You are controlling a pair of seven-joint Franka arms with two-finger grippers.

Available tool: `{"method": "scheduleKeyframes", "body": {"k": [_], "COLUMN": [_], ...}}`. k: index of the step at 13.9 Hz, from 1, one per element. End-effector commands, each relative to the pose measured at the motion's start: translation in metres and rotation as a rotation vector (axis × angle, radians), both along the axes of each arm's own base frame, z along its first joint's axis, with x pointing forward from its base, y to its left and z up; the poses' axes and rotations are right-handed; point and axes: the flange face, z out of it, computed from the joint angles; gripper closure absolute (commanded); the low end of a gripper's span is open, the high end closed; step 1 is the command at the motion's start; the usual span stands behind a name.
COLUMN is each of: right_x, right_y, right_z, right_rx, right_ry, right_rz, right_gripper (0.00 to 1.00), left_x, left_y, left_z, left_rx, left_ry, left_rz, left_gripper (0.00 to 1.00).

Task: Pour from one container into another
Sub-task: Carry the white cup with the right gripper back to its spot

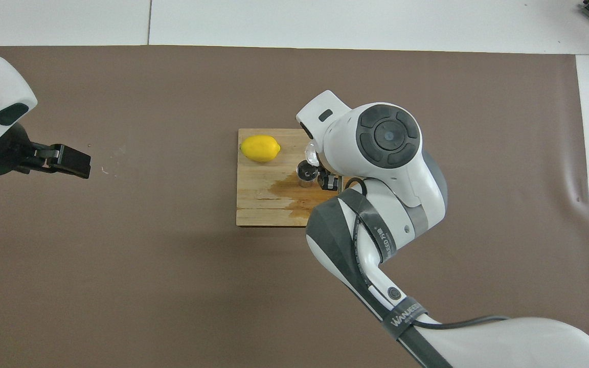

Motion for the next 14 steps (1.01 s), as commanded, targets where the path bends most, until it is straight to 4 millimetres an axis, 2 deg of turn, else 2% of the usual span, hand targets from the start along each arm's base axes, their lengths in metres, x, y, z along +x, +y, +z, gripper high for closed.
{"method": "scheduleKeyframes", "body": {"k": [1,4,7,10,14], "right_x": [0.002,0.020,0.028,0.026,0.011], "right_y": [-0.029,-0.073,-0.113,-0.158,-0.225], "right_z": [-0.001,-0.003,-0.012,-0.028,-0.048], "right_rx": [0.050,0.132,0.217,0.267,0.348], "right_ry": [0.026,0.032,0.042,0.048,0.034], "right_rz": [0.044,0.020,0.036,0.057,0.076], "right_gripper": [1.00,1.00,1.00,1.00,1.00], "left_x": [-0.007,-0.007,-0.007,-0.007,-0.007], "left_y": [0.002,0.002,0.002,0.002,0.002], "left_z": [0.002,0.002,0.001,0.001,0.002], "left_rx": [-0.012,-0.011,-0.011,-0.011,-0.011], "left_ry": [0.007,0.008,0.008,0.010,0.008], "left_rz": [0.005,0.005,0.005,0.005,0.005], "left_gripper": [0.00,0.00,0.00,0.00,0.00]}}
